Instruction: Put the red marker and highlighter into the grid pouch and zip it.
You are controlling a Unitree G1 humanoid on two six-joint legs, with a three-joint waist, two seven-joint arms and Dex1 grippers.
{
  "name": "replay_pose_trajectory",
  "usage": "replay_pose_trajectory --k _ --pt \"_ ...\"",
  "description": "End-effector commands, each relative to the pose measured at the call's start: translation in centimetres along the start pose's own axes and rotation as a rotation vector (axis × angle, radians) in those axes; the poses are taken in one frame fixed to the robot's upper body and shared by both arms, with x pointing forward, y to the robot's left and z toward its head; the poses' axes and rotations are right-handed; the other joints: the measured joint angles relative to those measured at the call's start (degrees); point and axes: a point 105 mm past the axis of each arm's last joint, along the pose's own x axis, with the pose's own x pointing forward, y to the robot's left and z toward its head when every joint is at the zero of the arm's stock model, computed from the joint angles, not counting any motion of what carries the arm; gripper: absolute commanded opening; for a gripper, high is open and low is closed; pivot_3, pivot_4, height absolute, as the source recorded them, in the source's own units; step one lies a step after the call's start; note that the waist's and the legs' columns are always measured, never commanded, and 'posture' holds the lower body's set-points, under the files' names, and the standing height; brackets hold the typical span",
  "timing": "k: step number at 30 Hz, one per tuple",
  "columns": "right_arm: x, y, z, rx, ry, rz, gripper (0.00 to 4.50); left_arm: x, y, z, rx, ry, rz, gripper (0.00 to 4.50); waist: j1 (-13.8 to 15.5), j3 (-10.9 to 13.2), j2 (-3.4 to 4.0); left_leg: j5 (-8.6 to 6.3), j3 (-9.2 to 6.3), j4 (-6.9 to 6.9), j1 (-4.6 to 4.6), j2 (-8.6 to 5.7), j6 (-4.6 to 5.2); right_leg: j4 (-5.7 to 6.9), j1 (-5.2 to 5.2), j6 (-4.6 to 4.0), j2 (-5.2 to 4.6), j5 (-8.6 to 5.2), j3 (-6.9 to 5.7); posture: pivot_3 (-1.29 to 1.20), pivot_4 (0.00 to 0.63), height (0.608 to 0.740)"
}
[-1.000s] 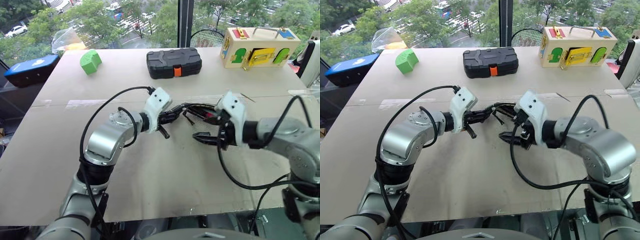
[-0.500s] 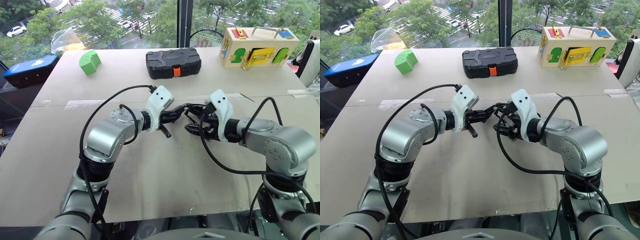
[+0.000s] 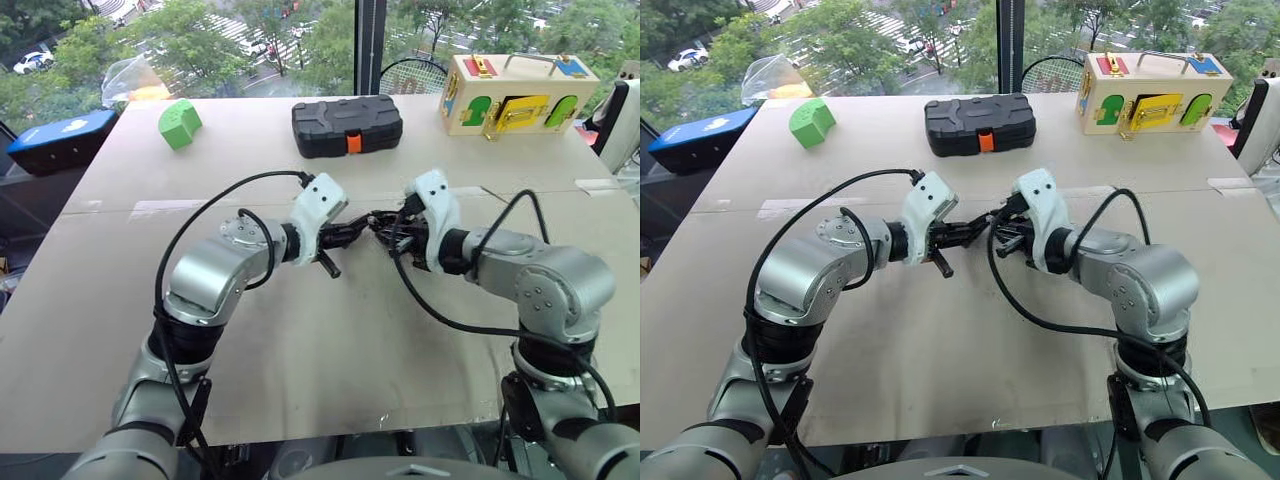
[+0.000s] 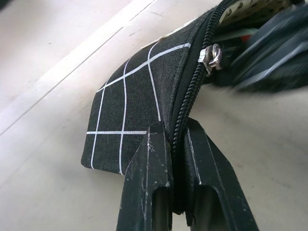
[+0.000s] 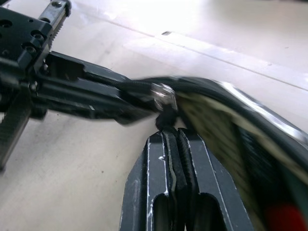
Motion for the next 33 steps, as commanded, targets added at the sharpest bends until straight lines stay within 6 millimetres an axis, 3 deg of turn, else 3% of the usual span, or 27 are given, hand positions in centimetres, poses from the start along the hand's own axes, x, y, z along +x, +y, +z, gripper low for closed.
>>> replay_pose_trajectory --k 1,6,10,14,19,24,29,33 --pt "-3.2 -3.0 1.2 0.011 -0.068 -0.12 0.04 -1.1 0.9 0.8 0.059 -0.033 0.023 0.0 0.02 0.02 0.03 0.0 0.0 0.0 0.0 0.0 0.0 0.0 0.0 0.0 0.0 0.0 0.0 0.0 0.15 0.74" --pt "-6.4 -6.3 1.6 0.016 -0.075 -0.242 0.04 -1.7 1.9 0.0 0.073 -0.011 0.049 0.0 -0.01 0.05 0.1 0.0 0.03 -0.06 0.01 -0.02 0.0 -0.02 0.02 0.0 0.0 0.0 0.01 0.0 0.15 0.74" --pt "-9.3 -9.4 0.9 0.012 -0.034 -0.391 0.04 -1.9 2.8 -0.5 0.069 0.001 0.091 0.0 0.03 0.06 0.09 0.0 0.08 -0.1 0.01 0.02 0.0 -0.03 0.02 0.0 0.02 0.0 0.04 0.0 0.15 0.74" --pt "-10.6 -11.4 0.0 -0.014 0.009 -0.496 0.04 -2.0 3.1 -0.8 0.074 -0.001 0.103 0.0 0.09 0.05 0.08 0.0 0.1 -0.08 -0.01 0.01 0.01 -0.08 0.05 0.0 -0.03 0.0 0.06 0.0 0.15 0.74" --pt "-8.1 -5.3 0.6 -0.131 -0.022 -0.159 0.04 -1.7 2.8 -0.7 0.072 -0.015 0.093 0.0 -0.14 0.05 0.09 0.0 0.12 -0.07 0.01 0.09 0.0 -0.04 0.04 0.01 0.0 0.0 0.09 0.0 0.15 0.74" --pt "-4.5 -0.3 -0.5 -0.132 -0.032 0.025 2.32 -1.3 2.2 -0.6 0.071 -0.022 0.073 0.0 0.0 0.05 0.08 0.0 0.09 -0.07 0.0 0.13 0.0 -0.04 0.04 0.01 0.03 0.0 0.07 0.0 0.15 0.74" --pt "-1.8 0.8 -1.1 -0.034 -0.022 0.018 2.32 -1.2 1.6 -0.4 0.071 -0.026 0.059 0.0 0.14 0.02 0.05 0.0 0.01 -0.02 0.0 0.04 0.0 -0.03 0.03 0.0 0.0 0.0 0.03 0.0 0.15 0.74" --pt "-0.7 0.8 -1.4 -0.036 -0.004 -0.001 2.32 -1.1 1.3 -0.5 0.074 -0.022 0.049 0.0 0.05 0.04 0.06 0.0 0.01 -0.02 0.01 0.02 0.0 -0.02 0.01 0.0 0.01 0.0 0.03 0.0 0.15 0.74"
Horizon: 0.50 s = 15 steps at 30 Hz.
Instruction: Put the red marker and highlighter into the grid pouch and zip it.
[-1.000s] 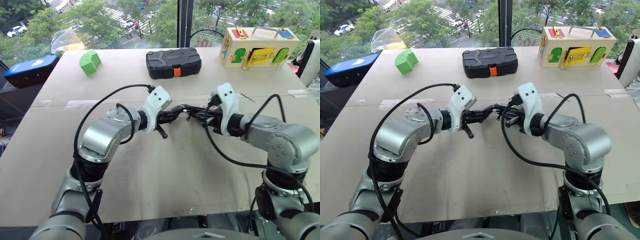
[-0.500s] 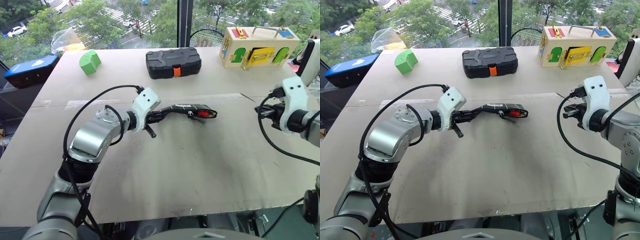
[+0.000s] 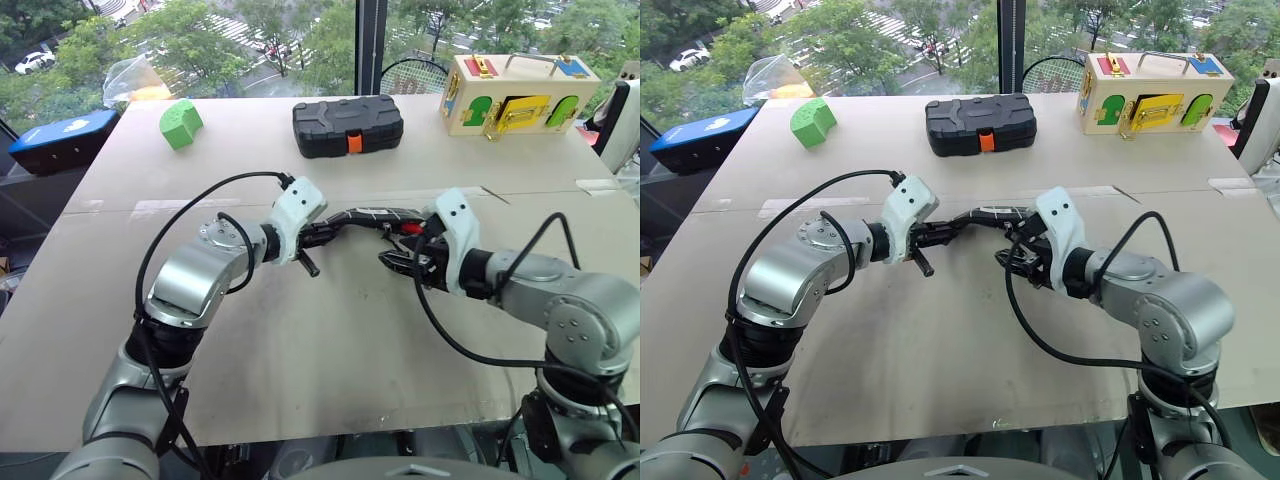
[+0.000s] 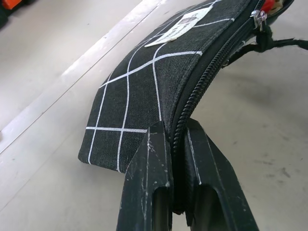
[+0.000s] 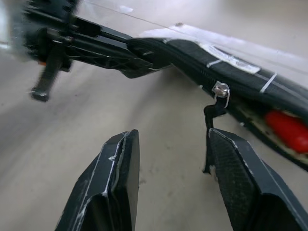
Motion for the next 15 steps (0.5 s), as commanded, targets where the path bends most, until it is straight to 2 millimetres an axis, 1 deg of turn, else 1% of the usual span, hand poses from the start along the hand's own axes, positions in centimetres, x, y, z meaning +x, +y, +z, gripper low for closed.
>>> replay_pose_trajectory --k 1,5,9,13,14,15 --pt "0.6 -0.2 0.8 -0.031 -0.026 -0.034 2.32 -0.4 -0.6 1.1 0.042 -0.041 -0.009 0.0 -0.06 0.0 0.0 0.0 0.0 -0.01 0.0 0.0 0.0 0.0 0.0 0.0 0.01 0.0 0.0 0.0 0.15 0.74" --pt "1.9 -0.8 1.3 -0.032 -0.028 -0.063 2.32 -0.4 -0.9 1.1 0.051 -0.04 -0.013 0.0 -0.23 0.01 0.02 0.0 0.03 -0.04 0.04 -0.01 0.0 0.0 -0.01 0.0 0.02 0.0 0.01 0.0 0.15 0.74" --pt "2.8 -1.4 1.8 -0.008 -0.049 -0.086 2.32 -0.4 -1.1 1.1 0.052 -0.041 -0.015 0.0 -0.17 0.01 0.02 0.0 0.03 -0.03 0.04 0.0 0.0 0.0 -0.01 0.0 0.02 0.0 0.02 0.0 0.15 0.74" --pt "3.4 -1.5 2.0 0.031 -0.067 -0.091 2.32 -0.5 -1.2 1.1 0.052 -0.041 -0.015 0.0 -0.25 0.01 0.02 0.0 0.03 -0.05 0.04 0.0 0.0 -0.01 -0.01 0.0 0.03 0.0 0.02 0.0 0.15 0.74" --pt "3.5 -1.7 2.0 0.045 -0.07 -0.107 2.1 -0.5 -1.3 1.1 0.052 -0.041 -0.015 0.0 -0.26 0.01 0.02 0.0 0.03 -0.05 0.04 0.0 0.0 0.0 -0.01 0.0 0.03 0.0 0.02 0.0 0.15 0.74" --pt "3.6 -1.9 2.0 0.054 -0.072 -0.118 1.78 -0.6 -1.3 1.1 0.052 -0.041 -0.016 0.0 -0.25 0.01 0.02 0.0 0.03 -0.05 0.04 0.0 0.0 0.0 -0.01 0.0 0.03 0.0 0.02 0.0 0.15 0.74"
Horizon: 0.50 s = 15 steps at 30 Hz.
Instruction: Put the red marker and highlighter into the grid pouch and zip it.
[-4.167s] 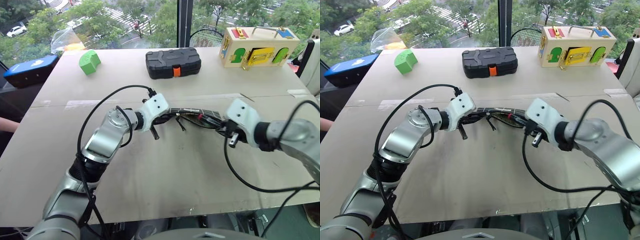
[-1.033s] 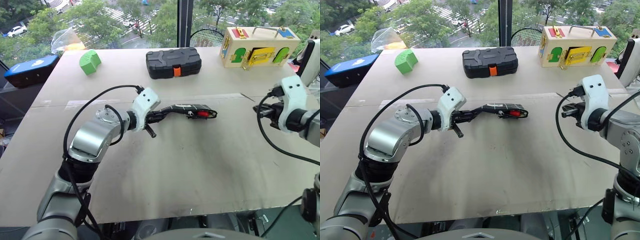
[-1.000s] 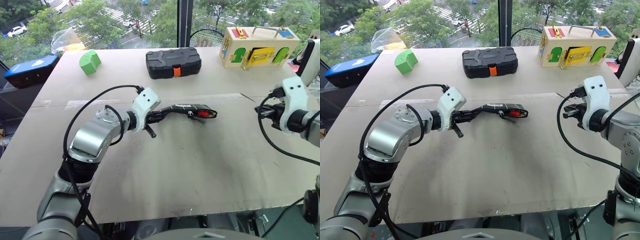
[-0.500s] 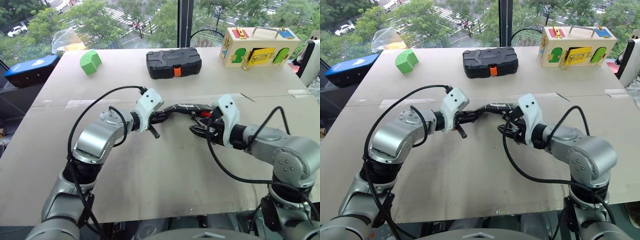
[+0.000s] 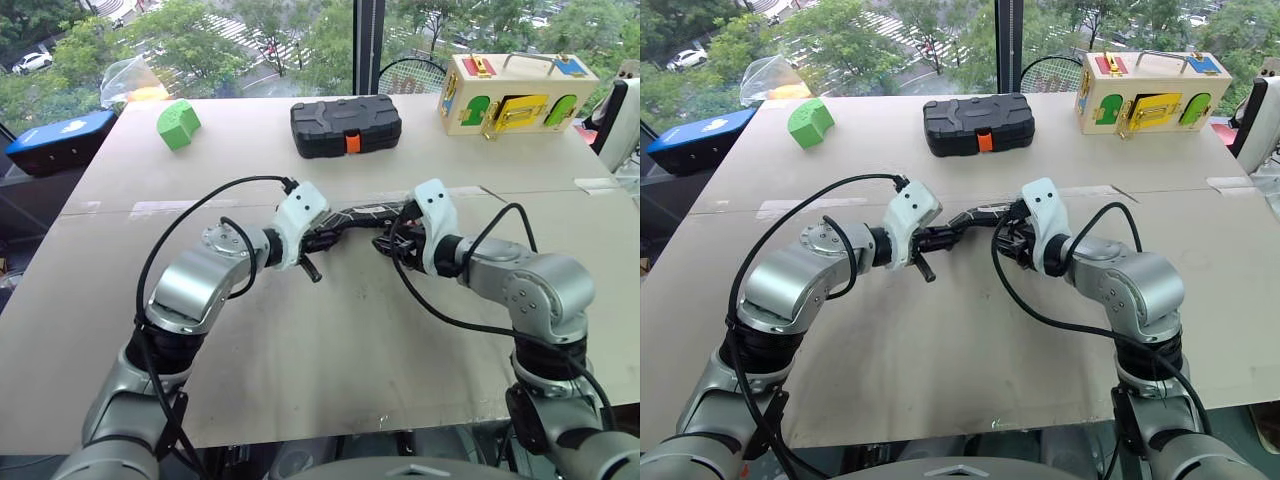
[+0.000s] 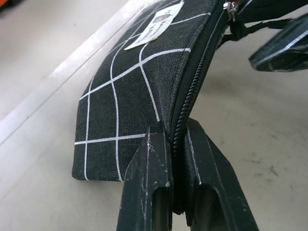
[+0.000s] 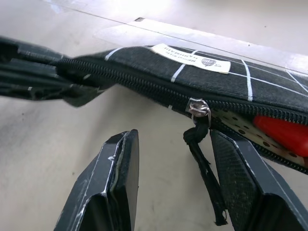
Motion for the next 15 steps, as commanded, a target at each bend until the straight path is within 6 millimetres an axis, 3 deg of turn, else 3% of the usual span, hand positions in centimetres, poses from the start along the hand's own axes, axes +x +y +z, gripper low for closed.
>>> replay_pose_trajectory --k 1,4,5,15 --pt "0.0 -0.7 1.5 0.022 -0.072 -0.056 1.57 -0.6 -0.6 1.5 0.047 -0.056 -0.005 0.0 0.03 0.0 0.0 0.0 0.0 0.0 0.0 0.0 0.0 0.0 0.0 0.0 0.0 0.0 0.0 0.0 0.15 0.74" --pt "0.3 -1.1 1.8 0.1 -0.107 -0.085 0.26 -0.6 -0.7 1.5 0.047 -0.055 -0.006 0.0 0.03 0.0 0.01 0.0 0.0 0.0 0.0 0.0 0.0 0.0 0.01 0.0 0.0 0.0 0.0 0.0 0.15 0.74" --pt "0.4 -1.2 1.7 0.108 -0.108 -0.094 0.05 -0.6 -0.7 1.5 0.047 -0.054 -0.006 0.0 0.01 0.01 0.02 0.0 0.0 0.0 0.0 0.0 0.0 0.0 0.0 0.0 0.0 0.0 0.0 0.0 0.15 0.74" --pt "-0.2 -2.0 1.2 0.138 -0.112 -0.146 0.05 -0.9 -0.1 0.7 0.036 -0.033 0.025 0.0 -0.13 0.01 0.05 0.0 0.0 -0.02 0.01 -0.02 0.0 0.0 0.0 0.0 0.03 0.0 0.01 0.0 0.15 0.74"
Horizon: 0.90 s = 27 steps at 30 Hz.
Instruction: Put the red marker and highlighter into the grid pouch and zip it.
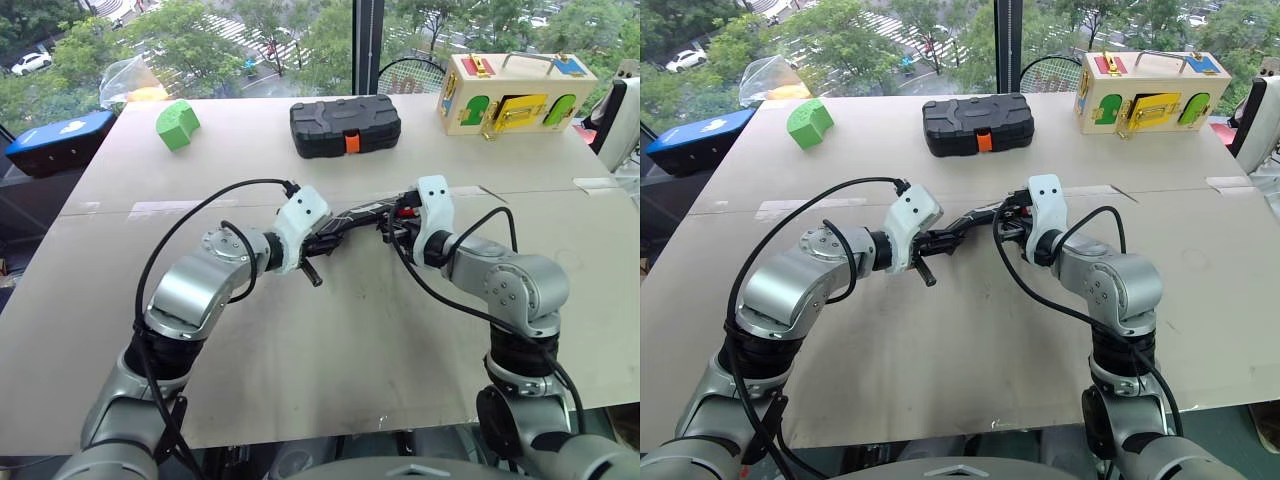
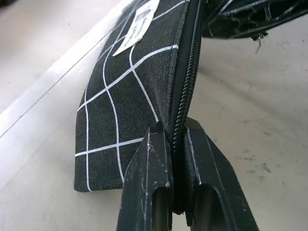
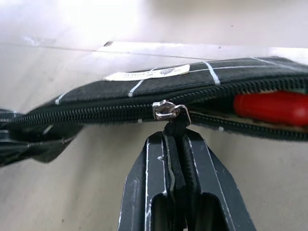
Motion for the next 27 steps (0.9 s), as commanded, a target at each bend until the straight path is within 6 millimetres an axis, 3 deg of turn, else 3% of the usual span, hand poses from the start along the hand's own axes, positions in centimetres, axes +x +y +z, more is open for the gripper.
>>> replay_pose_trajectory --k 1,13,15,17,20,21,22,27 --pt "-1.4 -1.0 0.9 -0.021 -0.047 -0.028 0.05 -0.8 0.6 0.5 0.028 -0.023 0.038 0.0 0.01 0.0 0.0 0.0 0.0 0.0 0.0 0.0 0.0 0.0 0.0 0.0 0.0 0.0 0.0 0.0 0.15 0.74" --pt "-5.3 -6.5 0.2 -0.079 0.019 -0.169 0.05 -1.1 1.3 -0.1 0.056 0.0 0.058 0.0 0.17 0.01 0.02 0.0 0.03 -0.02 0.0 0.01 0.0 -0.02 0.01 0.0 -0.01 0.0 0.01 0.0 0.15 0.74" --pt "-5.5 -6.0 0.4 -0.09 0.018 -0.139 0.05 -1.1 1.3 0.0 0.053 -0.006 0.057 0.0 0.15 0.01 0.01 0.0 0.04 -0.02 0.0 0.02 0.0 -0.01 0.02 0.0 -0.01 0.0 0.03 0.0 0.15 0.74" --pt "-5.5 -4.1 0.3 -0.101 0.023 -0.029 0.05 -1.0 1.2 0.2 0.051 -0.01 0.056 0.0 0.12 0.01 0.01 0.0 0.04 -0.02 0.0 0.03 0.0 -0.01 0.02 0.0 -0.01 0.0 0.03 0.0 0.15 0.74" --pt "-5.4 -0.9 -0.4 -0.069 0.025 0.125 1.44 -0.8 1.2 0.5 0.039 -0.021 0.054 0.0 0.13 0.0 0.01 0.0 0.03 -0.05 0.0 0.08 0.0 -0.02 0.03 0.0 -0.01 0.0 0.04 0.0 0.15 0.74" --pt "-5.2 -0.5 -0.8 -0.06 0.031 0.127 1.44 -0.8 1.1 0.6 0.027 -0.026 0.053 0.0 0.13 0.0 0.01 0.0 0.03 -0.05 0.0 0.08 0.0 -0.02 0.03 0.0 -0.01 0.0 0.04 0.0 0.15 0.74" --pt "-4.9 -0.1 -1.3 -0.046 0.038 0.127 1.95 -0.7 1.1 0.7 0.021 -0.029 0.051 0.0 0.15 0.0 0.0 0.0 0.03 -0.06 0.0 0.09 0.0 -0.02 0.03 0.0 -0.01 0.0 0.04 0.0 0.15 0.74" --pt "-3.4 0.5 -1.8 0.02 -0.002 0.07 1.95 -0.7 0.9 1.0 0.002 -0.033 0.044 0.0 0.28 0.0 0.0 0.0 0.0 -0.01 0.0 0.04 0.0 -0.01 0.02 0.0 -0.02 0.0 0.02 0.0 0.15 0.74"
